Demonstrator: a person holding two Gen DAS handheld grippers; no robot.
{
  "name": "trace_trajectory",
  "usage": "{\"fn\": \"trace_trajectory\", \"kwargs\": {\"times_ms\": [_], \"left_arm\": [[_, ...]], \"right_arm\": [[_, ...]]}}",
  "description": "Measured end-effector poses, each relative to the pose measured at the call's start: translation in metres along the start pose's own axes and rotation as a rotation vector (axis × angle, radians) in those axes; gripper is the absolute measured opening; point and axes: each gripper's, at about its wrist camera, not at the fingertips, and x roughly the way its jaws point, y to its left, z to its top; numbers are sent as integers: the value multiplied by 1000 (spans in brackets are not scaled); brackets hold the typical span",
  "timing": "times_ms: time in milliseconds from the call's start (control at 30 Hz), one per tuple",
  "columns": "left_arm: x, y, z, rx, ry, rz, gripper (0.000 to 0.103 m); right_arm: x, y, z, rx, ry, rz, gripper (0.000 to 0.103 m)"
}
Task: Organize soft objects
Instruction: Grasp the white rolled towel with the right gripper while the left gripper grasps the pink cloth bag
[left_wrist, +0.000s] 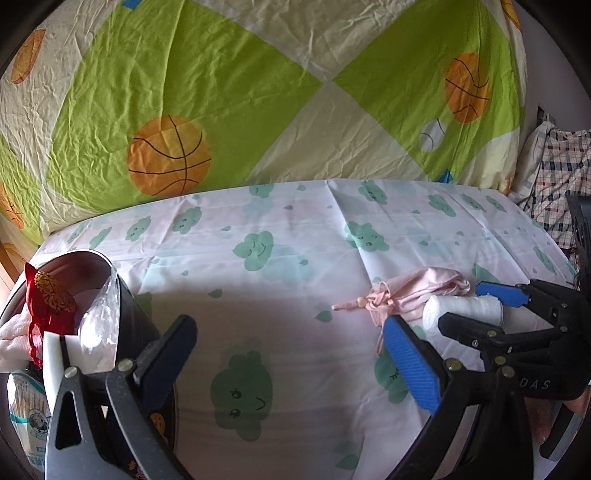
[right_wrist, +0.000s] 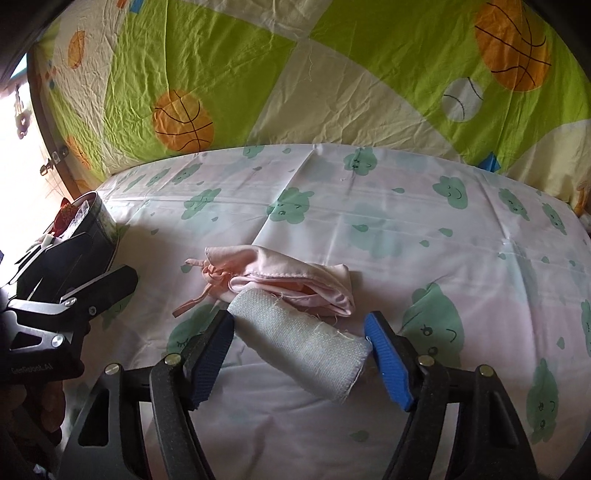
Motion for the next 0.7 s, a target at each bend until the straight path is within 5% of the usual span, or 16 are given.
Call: {"fn": "trace_trajectory", "kwargs": {"times_ms": [333, 700], "left_arm": [[7, -5, -1, 24, 18, 7, 102], [9, -3, -1, 34, 24, 26, 102]], "right_arm": [[8, 12, -3, -101, 64, 9, 60], [-7, 34, -12, -181, 13, 47, 42]]}}
